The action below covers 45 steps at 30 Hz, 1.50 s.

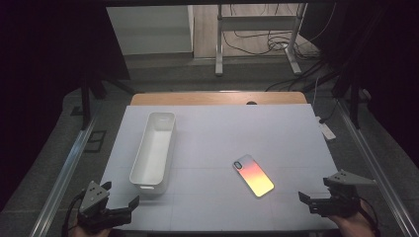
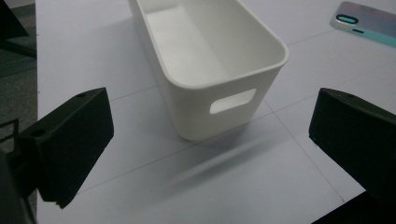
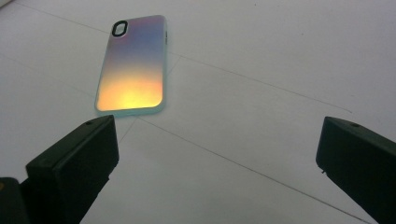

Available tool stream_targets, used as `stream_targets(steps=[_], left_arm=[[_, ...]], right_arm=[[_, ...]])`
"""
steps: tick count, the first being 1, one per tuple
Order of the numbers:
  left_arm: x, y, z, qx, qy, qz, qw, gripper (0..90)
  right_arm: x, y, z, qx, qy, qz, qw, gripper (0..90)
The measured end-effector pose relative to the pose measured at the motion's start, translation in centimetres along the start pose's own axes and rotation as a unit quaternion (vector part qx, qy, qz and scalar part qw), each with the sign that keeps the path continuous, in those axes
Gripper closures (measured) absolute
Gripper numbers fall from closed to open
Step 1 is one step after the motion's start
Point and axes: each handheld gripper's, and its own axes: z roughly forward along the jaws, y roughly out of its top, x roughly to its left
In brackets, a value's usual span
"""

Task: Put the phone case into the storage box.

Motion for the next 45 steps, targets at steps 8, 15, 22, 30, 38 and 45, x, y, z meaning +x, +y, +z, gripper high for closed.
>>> stream_targets(steps=[8,15,22,30,38,45], left_arm=[[-0.03,0.02,0.07,0.005,-0.005,0.005,1.0000,0.8],[-0.07,0.00,0.06,0.006,-0.006,0.006,0.9999,0.9],[0.00,-0.03,0.06,0.004,-0.009,0.006,0.9999,1.0],[-0.08,-0.03,0.06,0.004,-0.010,0.010,0.9999,1.1],[-0.22,0.01,0.12,0.007,-0.009,0.016,0.9998,1.2],[-0.21,0.00,0.11,0.006,-0.009,0.016,0.9998,1.2]], right_arm=[[0.11,0.05,0.04,0.000,-0.001,-0.004,1.0000,0.0],[0.19,0.11,0.13,0.004,-0.002,-0.006,1.0000,0.0],[0.25,0.14,0.23,0.006,-0.003,-0.009,0.9999,0.0],[0.41,0.23,0.29,0.012,-0.003,-0.015,0.9998,0.0],[0.67,0.47,0.58,0.026,0.008,-0.029,0.9992,0.0],[0.86,0.76,0.70,0.027,0.015,-0.040,0.9987,0.0]])
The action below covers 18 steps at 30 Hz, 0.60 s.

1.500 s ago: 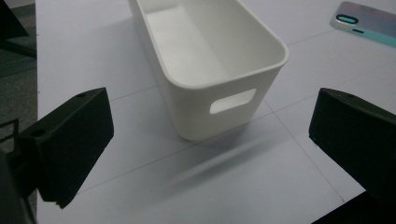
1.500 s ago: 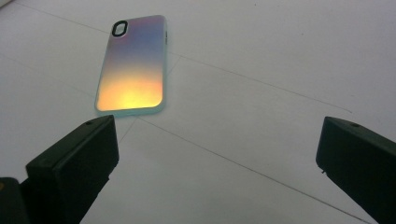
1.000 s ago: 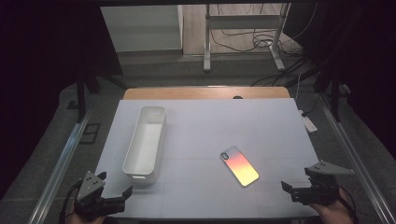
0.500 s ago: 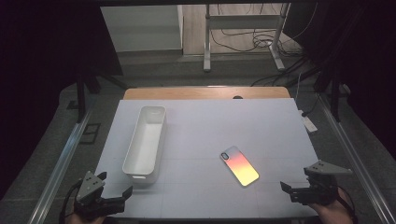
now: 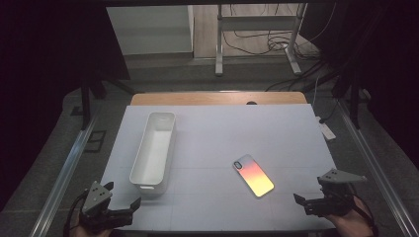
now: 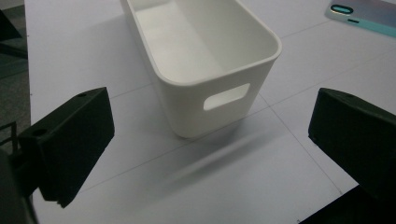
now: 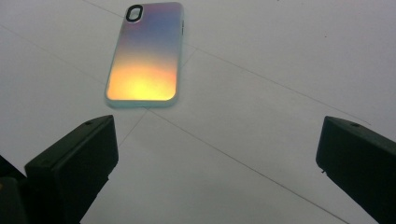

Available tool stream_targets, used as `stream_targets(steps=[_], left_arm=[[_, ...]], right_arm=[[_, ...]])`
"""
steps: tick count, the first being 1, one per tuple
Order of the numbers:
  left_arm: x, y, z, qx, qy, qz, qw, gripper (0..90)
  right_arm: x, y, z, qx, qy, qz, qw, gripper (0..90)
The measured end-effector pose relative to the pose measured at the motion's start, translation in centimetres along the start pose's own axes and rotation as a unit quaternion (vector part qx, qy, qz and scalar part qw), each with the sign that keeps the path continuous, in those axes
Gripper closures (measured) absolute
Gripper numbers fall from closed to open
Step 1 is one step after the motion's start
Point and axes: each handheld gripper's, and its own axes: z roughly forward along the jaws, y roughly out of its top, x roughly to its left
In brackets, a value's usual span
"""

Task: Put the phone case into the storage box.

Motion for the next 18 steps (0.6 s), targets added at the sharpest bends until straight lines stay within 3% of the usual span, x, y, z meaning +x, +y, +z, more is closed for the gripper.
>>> stream_targets(steps=[18], left_arm=[[0.1,0.0,0.0,-0.002,-0.001,-0.004,1.0000,1.1]], right_arm=[[0.3,1.2,1.0,0.037,0.018,-0.019,0.9990,0.0]])
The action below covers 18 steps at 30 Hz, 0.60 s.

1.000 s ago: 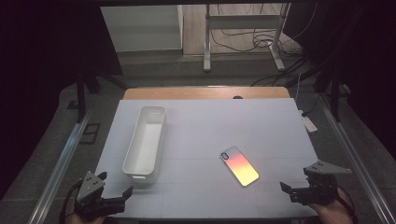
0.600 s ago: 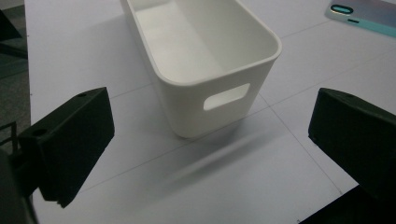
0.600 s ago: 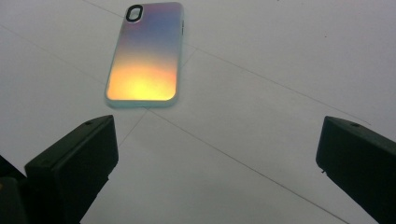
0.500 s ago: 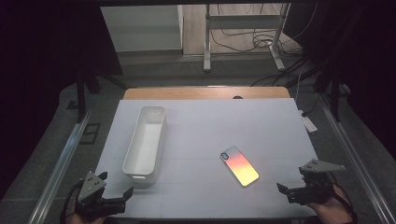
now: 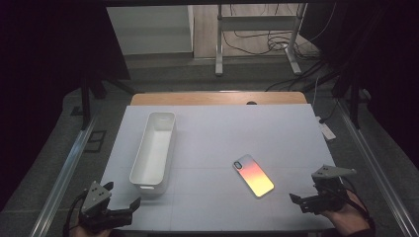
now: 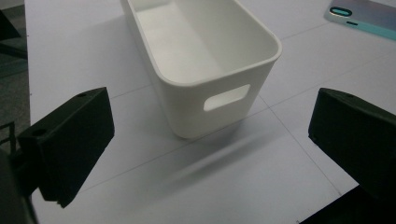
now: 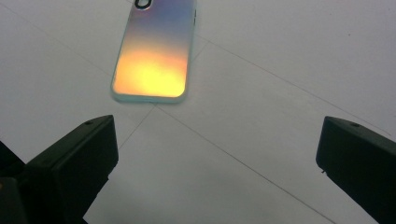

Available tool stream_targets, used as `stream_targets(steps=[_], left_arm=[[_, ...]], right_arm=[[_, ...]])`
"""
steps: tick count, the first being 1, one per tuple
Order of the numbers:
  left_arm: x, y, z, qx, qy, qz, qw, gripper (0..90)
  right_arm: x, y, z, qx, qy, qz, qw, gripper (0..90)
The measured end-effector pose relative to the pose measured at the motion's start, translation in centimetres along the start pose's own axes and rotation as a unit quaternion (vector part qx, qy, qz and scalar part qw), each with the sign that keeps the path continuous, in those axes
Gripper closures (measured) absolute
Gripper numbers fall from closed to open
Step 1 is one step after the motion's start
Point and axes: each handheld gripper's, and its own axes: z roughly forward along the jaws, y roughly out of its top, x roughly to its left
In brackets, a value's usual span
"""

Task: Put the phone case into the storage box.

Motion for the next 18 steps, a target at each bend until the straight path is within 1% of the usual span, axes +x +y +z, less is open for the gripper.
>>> stream_targets(steps=[2,5,7,8,11,13,18], left_arm=[[0.0,0.0,0.0,0.000,0.000,0.001,1.0000,1.1],[0.0,0.0,0.0,0.000,0.000,0.001,1.0000,1.1],[0.0,0.0,0.0,0.001,0.000,0.002,1.0000,1.1],[0.0,0.0,0.0,0.001,-0.001,0.002,1.0000,1.1],[0.0,0.0,0.0,0.001,-0.001,0.002,1.0000,1.1],[0.0,0.0,0.0,0.001,-0.001,0.002,1.0000,1.2],[0.0,0.0,0.0,0.001,-0.001,0.002,1.0000,1.1]], right_arm=[[-0.1,0.2,0.0,0.003,0.000,-0.004,1.0000,0.0],[0.0,0.3,0.1,0.005,0.002,-0.003,1.0000,0.0],[-0.1,0.4,0.2,0.008,0.005,-0.008,0.9999,0.0],[-0.1,0.5,0.4,0.015,0.007,-0.011,0.9998,0.0],[0.0,0.6,0.5,0.020,0.006,-0.013,0.9997,0.0],[0.0,0.9,0.8,0.030,0.007,-0.015,0.9994,0.0],[0.0,1.2,1.0,0.038,0.007,-0.020,0.9990,0.0]])
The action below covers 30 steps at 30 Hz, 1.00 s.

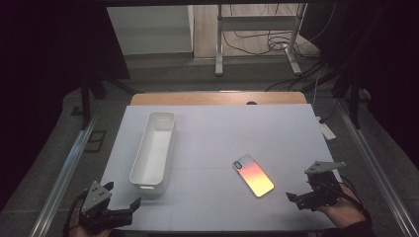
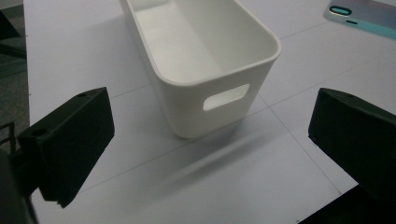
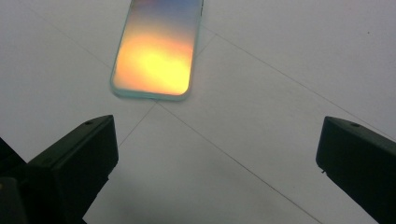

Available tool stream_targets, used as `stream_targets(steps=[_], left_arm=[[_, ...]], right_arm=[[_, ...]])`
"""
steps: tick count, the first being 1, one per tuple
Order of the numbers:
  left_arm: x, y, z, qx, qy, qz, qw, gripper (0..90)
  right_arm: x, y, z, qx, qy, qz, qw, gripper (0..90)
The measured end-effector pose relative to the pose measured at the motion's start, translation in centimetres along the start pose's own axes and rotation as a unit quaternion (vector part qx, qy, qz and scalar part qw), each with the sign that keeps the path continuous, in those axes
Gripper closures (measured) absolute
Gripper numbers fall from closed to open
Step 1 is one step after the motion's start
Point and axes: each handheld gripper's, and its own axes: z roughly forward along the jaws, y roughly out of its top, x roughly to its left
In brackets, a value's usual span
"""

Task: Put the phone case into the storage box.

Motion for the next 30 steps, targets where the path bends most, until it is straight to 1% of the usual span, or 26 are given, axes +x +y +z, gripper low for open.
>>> stream_targets(steps=[7,28,30], left_arm=[[0.0,0.0,0.0,0.000,0.000,0.000,1.0000,1.2],[0.0,0.0,0.0,0.000,0.000,-0.001,1.0000,1.2],[0.0,0.0,0.0,-0.001,0.000,-0.002,1.0000,1.2]], right_arm=[[0.0,0.6,0.5,0.016,-0.001,-0.012,0.9998,0.0],[0.4,2.5,2.1,0.039,0.007,-0.041,0.9984,0.0],[0.5,2.7,2.2,0.040,0.012,-0.045,0.9981,0.0]])
